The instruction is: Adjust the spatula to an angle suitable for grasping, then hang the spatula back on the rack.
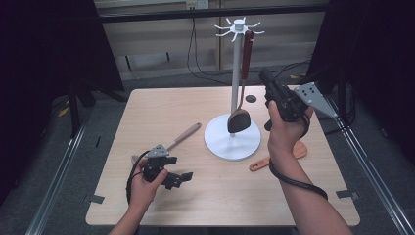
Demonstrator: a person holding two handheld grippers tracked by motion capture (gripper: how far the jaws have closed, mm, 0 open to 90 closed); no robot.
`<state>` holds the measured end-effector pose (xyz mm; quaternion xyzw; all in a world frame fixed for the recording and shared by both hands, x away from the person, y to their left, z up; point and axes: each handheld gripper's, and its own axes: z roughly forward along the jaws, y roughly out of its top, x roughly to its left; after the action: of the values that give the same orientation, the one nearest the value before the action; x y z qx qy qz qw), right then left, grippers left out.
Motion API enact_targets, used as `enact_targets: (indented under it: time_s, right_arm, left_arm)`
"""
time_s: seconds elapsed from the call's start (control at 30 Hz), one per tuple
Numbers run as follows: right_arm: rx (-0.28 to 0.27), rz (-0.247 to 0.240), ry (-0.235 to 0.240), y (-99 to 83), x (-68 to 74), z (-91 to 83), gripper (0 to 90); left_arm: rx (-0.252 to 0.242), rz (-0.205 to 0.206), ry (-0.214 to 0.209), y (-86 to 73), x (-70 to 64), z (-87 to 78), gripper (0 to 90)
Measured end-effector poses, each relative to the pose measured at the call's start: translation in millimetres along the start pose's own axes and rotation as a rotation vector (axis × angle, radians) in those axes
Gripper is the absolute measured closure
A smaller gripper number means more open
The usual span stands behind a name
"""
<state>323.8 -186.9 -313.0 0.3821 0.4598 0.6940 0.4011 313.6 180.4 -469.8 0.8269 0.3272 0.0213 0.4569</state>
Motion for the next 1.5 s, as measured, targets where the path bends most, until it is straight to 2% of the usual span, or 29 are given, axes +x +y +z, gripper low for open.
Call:
enact_targets:
  time_s: [0.1, 0.2, 0.37, 0.67, 1.0, 1.13, 1.43, 1.5]
  right_arm:
    - [-0.02, 0.026, -0.008, 3.4, 0.6, 4.7, 90.0]
    - [-0.028, 0.015, -0.004, 5.9, -0.1, 7.1, 90.0]
    - [-0.047, 0.046, -0.017, 9.2, -1.5, 11.1, 90.0]
    - [-0.06, 0.036, -0.032, 16.7, -5.9, 24.1, 90.0]
    - [-0.09, 0.072, -0.039, 27.3, -7.0, 43.1, 90.0]
    - [-0.089, 0.056, -0.047, 30.1, -6.7, 50.0, 90.0]
    - [-0.099, 0.06, -0.032, 39.4, -10.1, 64.2, 90.0]
    - [-0.1, 0.041, -0.029, 41.1, -10.0, 64.8, 90.0]
  left_arm:
    - [-0.008, 0.0, -0.008, 1.5, -1.1, 0.1, 3.9]
    - [-0.006, 0.01, -0.015, 2.9, -2.6, 0.2, 3.9]
    - [-0.006, 0.01, -0.017, 3.6, -4.0, 2.8, 3.9]
    - [-0.009, 0.007, -0.017, 3.5, -2.9, 3.0, 3.9]
    - [-0.009, 0.007, -0.02, 2.9, -2.8, 2.8, 3.9]
    - [-0.015, 0.01, -0.021, 3.5, -1.9, 1.5, 3.9]
    - [-0.012, 0.013, -0.024, 3.0, -3.1, 2.1, 3.9]
    - [-0.004, 0.016, -0.019, 2.8, -3.1, 2.4, 3.9]
